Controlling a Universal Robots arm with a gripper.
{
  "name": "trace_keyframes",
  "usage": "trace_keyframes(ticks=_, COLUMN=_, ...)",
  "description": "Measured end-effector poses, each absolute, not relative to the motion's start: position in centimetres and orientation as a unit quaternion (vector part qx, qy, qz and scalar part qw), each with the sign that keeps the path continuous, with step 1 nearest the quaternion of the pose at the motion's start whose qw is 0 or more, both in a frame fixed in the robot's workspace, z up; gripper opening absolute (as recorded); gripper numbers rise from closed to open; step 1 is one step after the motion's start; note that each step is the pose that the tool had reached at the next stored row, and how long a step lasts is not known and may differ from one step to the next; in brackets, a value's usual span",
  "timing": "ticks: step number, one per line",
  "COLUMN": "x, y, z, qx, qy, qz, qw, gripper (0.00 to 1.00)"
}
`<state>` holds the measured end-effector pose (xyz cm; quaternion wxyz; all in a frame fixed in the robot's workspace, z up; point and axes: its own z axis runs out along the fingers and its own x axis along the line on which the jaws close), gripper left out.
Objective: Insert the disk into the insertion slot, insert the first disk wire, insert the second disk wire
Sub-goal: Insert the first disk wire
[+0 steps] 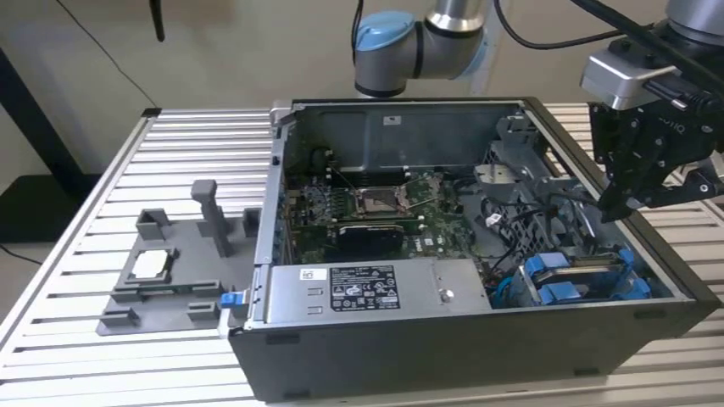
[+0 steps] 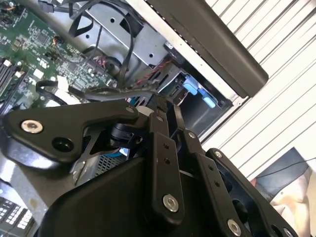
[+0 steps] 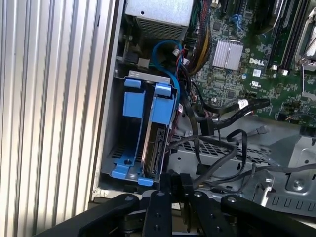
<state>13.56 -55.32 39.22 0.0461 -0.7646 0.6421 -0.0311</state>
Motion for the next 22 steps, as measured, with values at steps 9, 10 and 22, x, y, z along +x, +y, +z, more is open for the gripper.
trace_keyframes(ticks=9, x=13.7, y=-55.3, z=38.3, qx=-0.738, qy=0.673, qz=-0.032, qw=0.042, gripper=0.19)
trace_keyframes(ticks=10, x=13.7, y=-55.3, z=38.2, qx=-0.733, qy=0.678, qz=-0.032, qw=0.042, gripper=0.19)
trace_keyframes(ticks=22, x=14.7, y=-55.8, z=37.6, qx=-0.727, qy=0.687, qz=-0.004, qw=0.014, gripper=0.19)
